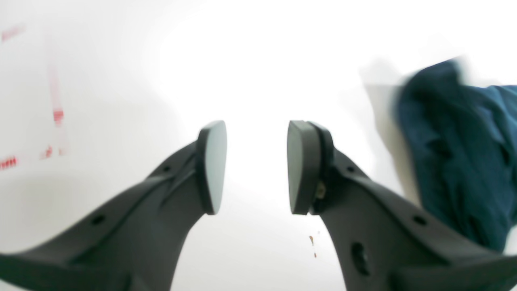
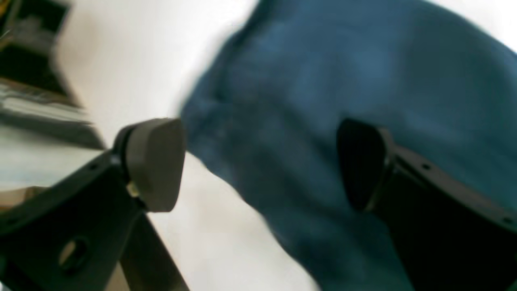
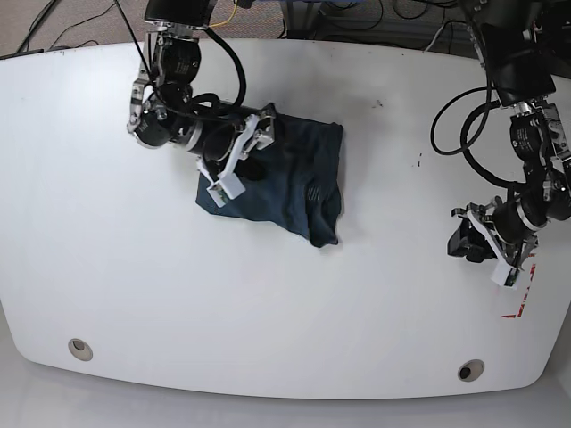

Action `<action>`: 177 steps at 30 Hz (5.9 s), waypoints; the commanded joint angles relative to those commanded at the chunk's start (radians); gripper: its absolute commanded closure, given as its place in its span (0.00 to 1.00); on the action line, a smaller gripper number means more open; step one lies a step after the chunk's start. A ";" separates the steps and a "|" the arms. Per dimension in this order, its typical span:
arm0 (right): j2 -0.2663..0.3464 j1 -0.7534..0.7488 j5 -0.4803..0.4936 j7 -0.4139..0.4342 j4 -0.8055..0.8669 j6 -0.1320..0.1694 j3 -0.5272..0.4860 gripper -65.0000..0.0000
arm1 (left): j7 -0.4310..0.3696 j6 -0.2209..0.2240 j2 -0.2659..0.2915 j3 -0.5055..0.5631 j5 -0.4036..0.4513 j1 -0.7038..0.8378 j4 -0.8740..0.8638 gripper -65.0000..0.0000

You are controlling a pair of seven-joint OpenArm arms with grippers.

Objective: Layout the t-shirt on the table in an organized manner, then fold the t-shirt properly
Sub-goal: 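Press and tuck the shirt bundle edges with both grippers, then grasp the folded bundle with the left gripper and drag it aside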

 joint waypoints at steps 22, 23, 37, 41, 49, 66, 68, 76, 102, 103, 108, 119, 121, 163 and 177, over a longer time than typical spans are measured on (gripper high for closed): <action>-0.018 0.054 0.005 0.011 -0.103 0.000 -0.249 0.13 | 0.000 -0.066 0.092 0.006 0.003 0.083 0.054 0.64; -0.018 0.058 0.005 0.011 -0.103 0.000 -0.258 0.13 | 0.000 -0.066 0.092 0.006 0.003 0.081 0.054 0.64; -0.048 0.178 0.068 -0.003 -0.247 0.000 -0.405 0.12 | 0.000 -0.066 0.057 0.006 0.002 0.072 0.057 0.64; 0.014 0.221 0.123 -0.003 -0.206 0.000 -0.393 0.12 | 0.000 -0.068 0.057 0.006 0.002 0.063 0.075 0.64; 0.164 0.296 0.180 -0.002 -0.166 0.000 -0.285 0.13 | 0.000 -0.068 0.114 0.098 0.003 0.066 0.183 0.64; 0.394 0.292 -0.025 0.167 -0.181 0.000 -0.135 0.72 | -0.006 -0.063 0.371 0.500 0.218 0.144 0.201 0.64; 0.404 0.272 -0.091 0.218 -0.183 0.000 -0.135 0.72 | -0.015 -0.063 0.391 0.555 0.284 0.163 0.190 0.64; 0.404 0.206 -0.327 0.400 -0.203 0.000 -0.137 0.72 | -0.126 -0.066 0.384 0.647 0.359 0.209 0.064 0.64; 0.279 -0.192 -0.425 0.697 -0.170 0.000 -0.100 0.72 | -0.270 -0.113 0.176 0.652 0.342 -0.078 -0.347 0.64; 0.270 -0.203 -0.425 0.695 -0.153 0.000 -0.095 0.72 | -0.272 -0.113 0.184 0.652 0.341 -0.092 -0.359 0.64; 0.244 -0.224 -0.425 0.660 -0.055 0.000 -0.095 0.72 | -0.259 -0.113 0.235 0.646 0.341 -0.149 -0.362 0.64; 0.245 -0.140 -0.425 0.500 0.075 0.000 -0.095 0.72 | -0.153 -0.113 0.232 0.595 0.342 -0.083 -0.089 0.64; 0.245 -0.115 -0.425 0.491 0.072 0.000 -0.095 0.72 | -0.152 -0.113 0.230 0.583 0.342 -0.057 -0.041 0.64; 0.330 -0.026 -0.423 0.422 0.021 0.000 0.336 0.72 | -0.624 0.565 0.521 0.819 0.569 0.104 -0.147 0.64; 0.321 -0.040 -0.416 0.422 0.021 0.000 0.354 0.72 | -0.703 0.474 0.353 0.727 0.462 0.163 -0.384 0.64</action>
